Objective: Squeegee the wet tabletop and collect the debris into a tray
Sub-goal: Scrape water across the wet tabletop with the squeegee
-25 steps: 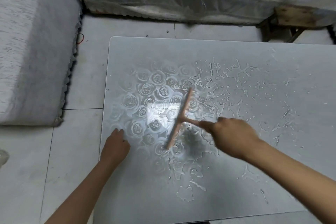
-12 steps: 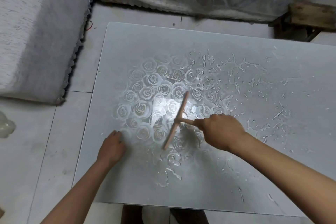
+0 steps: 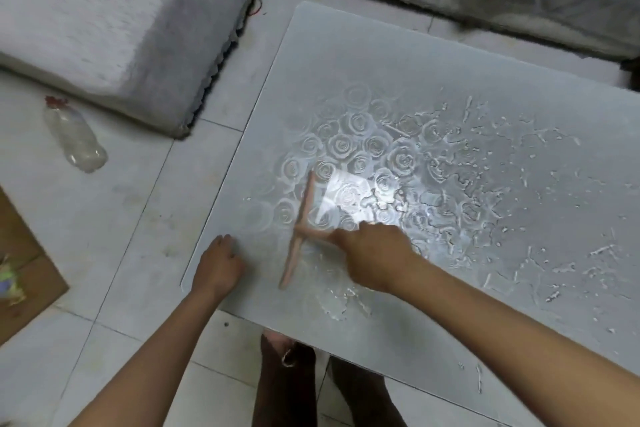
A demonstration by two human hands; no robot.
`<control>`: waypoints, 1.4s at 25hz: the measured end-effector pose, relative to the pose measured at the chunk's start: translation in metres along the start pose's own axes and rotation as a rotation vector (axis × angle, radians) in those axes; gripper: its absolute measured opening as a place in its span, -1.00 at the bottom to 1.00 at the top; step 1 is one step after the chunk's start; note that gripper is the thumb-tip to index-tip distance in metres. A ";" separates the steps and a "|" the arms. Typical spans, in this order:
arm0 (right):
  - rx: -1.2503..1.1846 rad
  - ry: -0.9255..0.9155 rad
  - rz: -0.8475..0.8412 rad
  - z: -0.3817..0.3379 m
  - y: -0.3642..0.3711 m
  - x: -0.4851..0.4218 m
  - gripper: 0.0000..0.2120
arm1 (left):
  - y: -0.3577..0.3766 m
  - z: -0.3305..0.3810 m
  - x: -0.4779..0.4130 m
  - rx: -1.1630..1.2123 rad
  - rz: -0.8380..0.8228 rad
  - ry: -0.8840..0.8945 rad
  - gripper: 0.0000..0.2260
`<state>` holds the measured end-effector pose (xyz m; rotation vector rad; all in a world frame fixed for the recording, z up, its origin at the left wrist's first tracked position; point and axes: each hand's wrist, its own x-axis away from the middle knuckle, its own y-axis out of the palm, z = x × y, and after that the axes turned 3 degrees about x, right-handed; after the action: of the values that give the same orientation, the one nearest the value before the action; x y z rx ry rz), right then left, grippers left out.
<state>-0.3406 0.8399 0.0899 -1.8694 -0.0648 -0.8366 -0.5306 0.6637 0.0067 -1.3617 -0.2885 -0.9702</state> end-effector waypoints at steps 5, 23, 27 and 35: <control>0.071 0.055 -0.007 0.000 -0.023 0.038 -0.34 | 0.004 -0.031 0.006 -0.001 0.006 -0.041 -0.55; 0.071 -0.072 0.007 -0.143 -0.022 -0.025 -0.32 | -0.008 -0.126 -0.010 0.421 0.015 -0.197 -0.62; 0.076 -0.226 -0.009 -0.220 -0.007 -0.068 -0.37 | -0.011 -0.141 -0.022 0.635 0.031 -0.227 -0.69; 0.252 0.140 -0.096 -0.137 -0.019 0.003 -0.42 | -0.002 -0.154 -0.011 0.633 -0.064 -0.147 -0.60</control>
<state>-0.4166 0.7342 0.1358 -1.5777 -0.1659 -0.9765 -0.5921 0.5287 -0.0372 -0.8429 -0.6904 -0.7403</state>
